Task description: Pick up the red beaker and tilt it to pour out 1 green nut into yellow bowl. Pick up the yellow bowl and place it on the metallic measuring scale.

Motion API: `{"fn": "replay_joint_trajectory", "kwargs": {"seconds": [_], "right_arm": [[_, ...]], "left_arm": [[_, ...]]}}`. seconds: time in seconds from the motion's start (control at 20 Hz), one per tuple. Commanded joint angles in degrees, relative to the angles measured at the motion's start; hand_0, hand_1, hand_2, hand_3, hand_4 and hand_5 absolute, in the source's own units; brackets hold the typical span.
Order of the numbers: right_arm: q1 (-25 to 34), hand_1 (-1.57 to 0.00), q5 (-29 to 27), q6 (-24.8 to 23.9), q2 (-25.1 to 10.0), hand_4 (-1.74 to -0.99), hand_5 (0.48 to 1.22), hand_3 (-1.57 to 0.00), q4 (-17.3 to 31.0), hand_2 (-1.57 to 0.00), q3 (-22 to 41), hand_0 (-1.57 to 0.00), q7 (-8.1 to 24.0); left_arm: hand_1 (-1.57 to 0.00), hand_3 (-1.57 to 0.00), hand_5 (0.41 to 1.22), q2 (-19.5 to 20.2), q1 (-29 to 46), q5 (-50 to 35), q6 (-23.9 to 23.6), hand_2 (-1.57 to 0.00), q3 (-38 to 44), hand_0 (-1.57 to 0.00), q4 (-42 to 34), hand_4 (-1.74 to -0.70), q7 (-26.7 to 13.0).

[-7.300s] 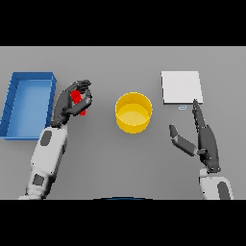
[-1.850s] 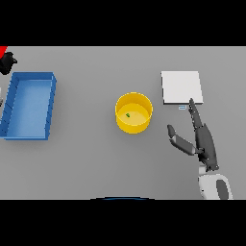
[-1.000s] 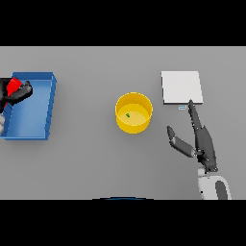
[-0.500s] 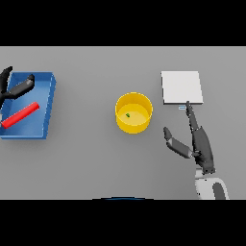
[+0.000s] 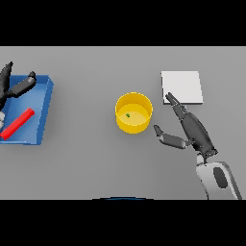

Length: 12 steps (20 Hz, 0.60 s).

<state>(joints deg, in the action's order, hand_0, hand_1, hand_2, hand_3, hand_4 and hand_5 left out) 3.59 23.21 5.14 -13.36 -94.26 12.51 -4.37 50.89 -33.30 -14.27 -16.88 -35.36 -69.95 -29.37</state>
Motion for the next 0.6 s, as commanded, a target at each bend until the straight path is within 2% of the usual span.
{"fn": "replay_joint_trajectory", "kwargs": {"seconds": [0.0, 0.1, 0.25, 0.3, 0.35, 0.45, 0.55], "right_arm": [[2.01, 0.0, 2.08, 0.95, -1.27, -1.268, 0.691, 0.0, 0.73, 0.0, 1.06, 0.0, 1.58], [5.31, 0.0, 6.7, 2.72, -4.34, -1.282, 0.677, 0.0, 1.83, 0.0, 3.55, 0.0, 2.15], [10.89, 0.0, 12.31, 6.25, -8.56, -1.276, 0.668, 0.0, 3.96, 0.0, 7.59, 0.0, 0.19], [12.46, 0.0, 13.81, 6.98, -8.96, -1.276, 0.666, 0.0, 4.72, 0.0, 8.83, 0.0, 0.24], [13.5, 0.0, 14.9, 7.92, -9.51, -1.27, 0.664, 0.0, 5.43, 0.0, 10.25, 0.0, -1.26], [17.34, 0.0, 15.78, 9.99, -9.32, -1.271, 0.658, 0.0, 8.11, 0.0, 11.61, 0.0, -0.71], [20.07, 0.0, 16.44, 11.36, -9.15, -1.274, 0.656, 0.0, 10.33, 0.0, 12.92, 0.0, -1.74]], "left_arm": [[-0.01, -0.01, 0.709, -0.37, -0.09, 0.21, -0.3, -0.01, -0.24, -0.01, 0.02, -0.79, -0.15], [0.0, 0.0, 0.709, -0.37, 0.29, 0.06, -0.13, 0.0, -0.31, 0.0, -0.11, -0.79, 0.3], [0.0, 0.0, 0.712, -0.08, -0.26, 0.09, -0.09, 0.0, -0.15, 0.0, 0.32, -0.79, -0.64], [0.0, 0.0, 0.716, 0.09, -0.31, -0.05, -0.13, 0.0, -0.05, 0.0, -0.11, -0.79, -0.76], [0.0, 0.0, 0.719, -0.14, -0.62, 0.09, -0.13, 0.0, -0.1, 0.0, 0.1, -0.79, -0.59], [0.0, 0.0, 0.722, -0.09, -0.53, -0.18, 0.37, 0.0, -0.16, 0.0, 0.09, -0.8, -0.29], [0.0, 0.0, 0.723, -0.3, -0.76, 0.11, 0.41, 0.0, -0.63, 0.0, -0.1, -0.8, -0.97]]}}
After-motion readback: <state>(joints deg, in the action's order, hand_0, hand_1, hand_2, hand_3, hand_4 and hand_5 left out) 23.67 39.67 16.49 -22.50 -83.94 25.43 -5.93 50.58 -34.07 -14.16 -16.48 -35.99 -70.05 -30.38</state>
